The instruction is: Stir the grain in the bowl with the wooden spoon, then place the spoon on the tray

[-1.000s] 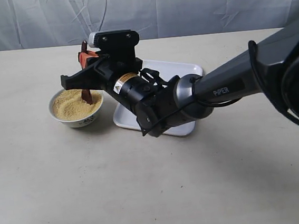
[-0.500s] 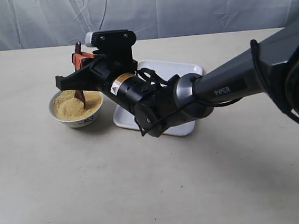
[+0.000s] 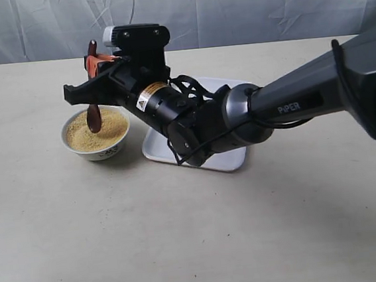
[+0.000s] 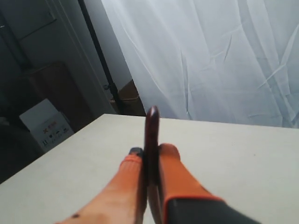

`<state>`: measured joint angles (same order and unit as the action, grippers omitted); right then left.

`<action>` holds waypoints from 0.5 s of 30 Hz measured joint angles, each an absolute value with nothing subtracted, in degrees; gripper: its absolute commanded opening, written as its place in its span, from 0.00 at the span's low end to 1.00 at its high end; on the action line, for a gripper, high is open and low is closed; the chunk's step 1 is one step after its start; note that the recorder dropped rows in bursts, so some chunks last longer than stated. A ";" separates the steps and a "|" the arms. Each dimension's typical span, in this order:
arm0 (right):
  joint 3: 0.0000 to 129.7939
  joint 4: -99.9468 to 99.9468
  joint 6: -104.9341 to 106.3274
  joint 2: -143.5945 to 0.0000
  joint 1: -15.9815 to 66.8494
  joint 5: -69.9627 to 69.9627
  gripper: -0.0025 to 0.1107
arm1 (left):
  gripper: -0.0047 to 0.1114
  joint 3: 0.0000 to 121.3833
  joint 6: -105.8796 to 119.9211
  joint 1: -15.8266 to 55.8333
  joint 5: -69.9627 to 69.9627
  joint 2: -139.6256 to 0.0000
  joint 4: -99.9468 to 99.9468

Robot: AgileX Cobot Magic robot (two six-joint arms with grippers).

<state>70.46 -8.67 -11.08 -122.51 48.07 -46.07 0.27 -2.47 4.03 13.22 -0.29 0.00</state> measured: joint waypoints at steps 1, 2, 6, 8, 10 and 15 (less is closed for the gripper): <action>70.46 -8.67 -11.08 -123.14 48.07 -46.07 0.02 | 0.04 0.27 -2.47 4.03 13.22 -0.29 0.00; 70.46 -8.67 -11.08 -123.73 48.07 -45.77 0.02 | 0.04 0.27 -2.47 4.03 13.22 -0.29 0.00; 70.46 -9.35 -11.43 -125.29 48.07 -46.07 0.02 | 0.04 0.27 -2.47 4.03 13.22 -0.29 0.00; 70.46 -10.79 -11.32 -125.40 48.07 -46.15 0.02 | 0.04 0.27 -2.47 4.03 13.22 -0.29 0.00; 70.46 -11.54 -11.21 -125.40 47.94 -46.60 0.02 | 0.04 0.27 -2.47 4.03 13.22 -0.29 0.00; 70.46 -12.21 -10.71 -123.30 47.02 -46.99 0.02 | 0.04 0.27 -2.47 4.03 13.22 -0.29 0.00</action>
<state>70.46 -12.21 -10.71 -123.30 47.02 -46.99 0.27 -2.47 4.03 13.22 -0.29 0.00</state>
